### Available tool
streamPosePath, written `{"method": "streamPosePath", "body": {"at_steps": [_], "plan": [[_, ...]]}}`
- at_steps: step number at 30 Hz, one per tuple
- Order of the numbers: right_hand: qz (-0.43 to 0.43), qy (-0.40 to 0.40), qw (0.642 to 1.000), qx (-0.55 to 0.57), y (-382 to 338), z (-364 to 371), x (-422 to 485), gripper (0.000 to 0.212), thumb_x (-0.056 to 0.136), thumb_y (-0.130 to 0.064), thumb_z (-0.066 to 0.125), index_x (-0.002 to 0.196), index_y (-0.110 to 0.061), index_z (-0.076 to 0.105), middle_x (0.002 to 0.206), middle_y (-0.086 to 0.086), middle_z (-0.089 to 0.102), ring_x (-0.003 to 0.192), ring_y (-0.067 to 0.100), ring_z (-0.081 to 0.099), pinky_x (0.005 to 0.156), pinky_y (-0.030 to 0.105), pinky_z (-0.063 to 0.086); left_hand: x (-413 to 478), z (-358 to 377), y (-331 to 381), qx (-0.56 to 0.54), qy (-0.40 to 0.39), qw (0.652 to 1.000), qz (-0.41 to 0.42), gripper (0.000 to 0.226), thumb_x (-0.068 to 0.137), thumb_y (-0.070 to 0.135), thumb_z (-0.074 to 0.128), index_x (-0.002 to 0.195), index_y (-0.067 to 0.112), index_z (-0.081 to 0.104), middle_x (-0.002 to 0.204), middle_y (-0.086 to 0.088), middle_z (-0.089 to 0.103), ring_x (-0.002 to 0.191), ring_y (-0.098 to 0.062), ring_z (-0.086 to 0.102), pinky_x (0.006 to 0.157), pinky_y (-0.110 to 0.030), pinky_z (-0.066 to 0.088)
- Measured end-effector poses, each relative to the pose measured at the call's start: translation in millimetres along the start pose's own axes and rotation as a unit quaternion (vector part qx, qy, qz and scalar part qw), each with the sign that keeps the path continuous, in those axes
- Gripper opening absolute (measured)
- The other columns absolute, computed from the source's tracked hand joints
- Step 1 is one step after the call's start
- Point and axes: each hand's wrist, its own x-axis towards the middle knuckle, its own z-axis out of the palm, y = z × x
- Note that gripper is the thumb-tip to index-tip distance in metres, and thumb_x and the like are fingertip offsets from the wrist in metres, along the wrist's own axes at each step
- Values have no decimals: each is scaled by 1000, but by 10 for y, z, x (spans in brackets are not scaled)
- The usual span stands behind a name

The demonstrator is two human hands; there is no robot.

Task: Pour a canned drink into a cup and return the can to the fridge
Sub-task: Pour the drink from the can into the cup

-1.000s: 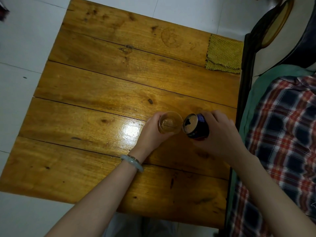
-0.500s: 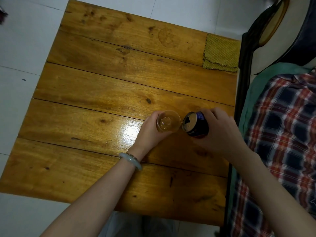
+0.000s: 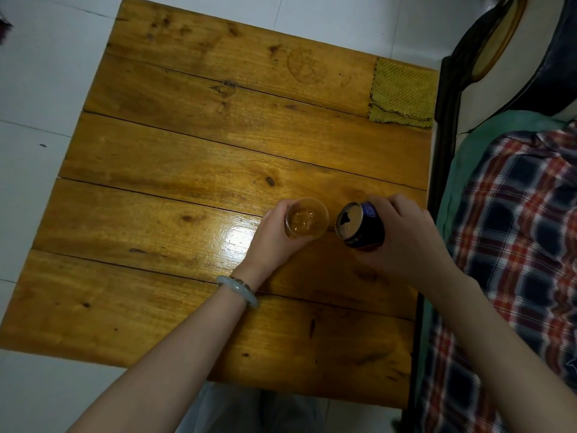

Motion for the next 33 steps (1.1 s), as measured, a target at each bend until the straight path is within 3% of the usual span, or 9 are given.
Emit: {"method": "streamPosePath", "body": {"at_steps": [6,17,26,33], "plan": [[-1,4,1000,12,-47,-10,17,73,61,-46,73,123,-16,50,106,7,53,95,22,49,82,34,33,8,3,-5,6,3,1000,-2,65,64,37,84,118,30,49,116,8,58,108,-7,53,85,-20,46],[-3,-1,1000,-3,-76,-20,69,75,60,-46,72,125,-15,49,106,7,53,95,24,50,79,34,32,9,2,-20,17,2,1000,-4,64,64,40,82,117,33,48,113,15,55,104,0,48,72,-3,37],[-6,-10,1000,-11,-85,-38,83,77,61,-47,72,127,-16,48,107,7,52,97,24,49,79,34,29,20,10,-34,21,4,1000,-12,64,64,37,84,116,35,48,111,15,55,102,1,46,71,-1,36],[-14,-7,1000,-19,-95,-23,101,76,59,-45,72,124,-14,50,103,9,53,94,27,50,77,34,30,25,4,-24,16,-3,1000,-11,65,63,42,82,117,31,48,115,7,57,106,-8,50,75,-14,39]]}}
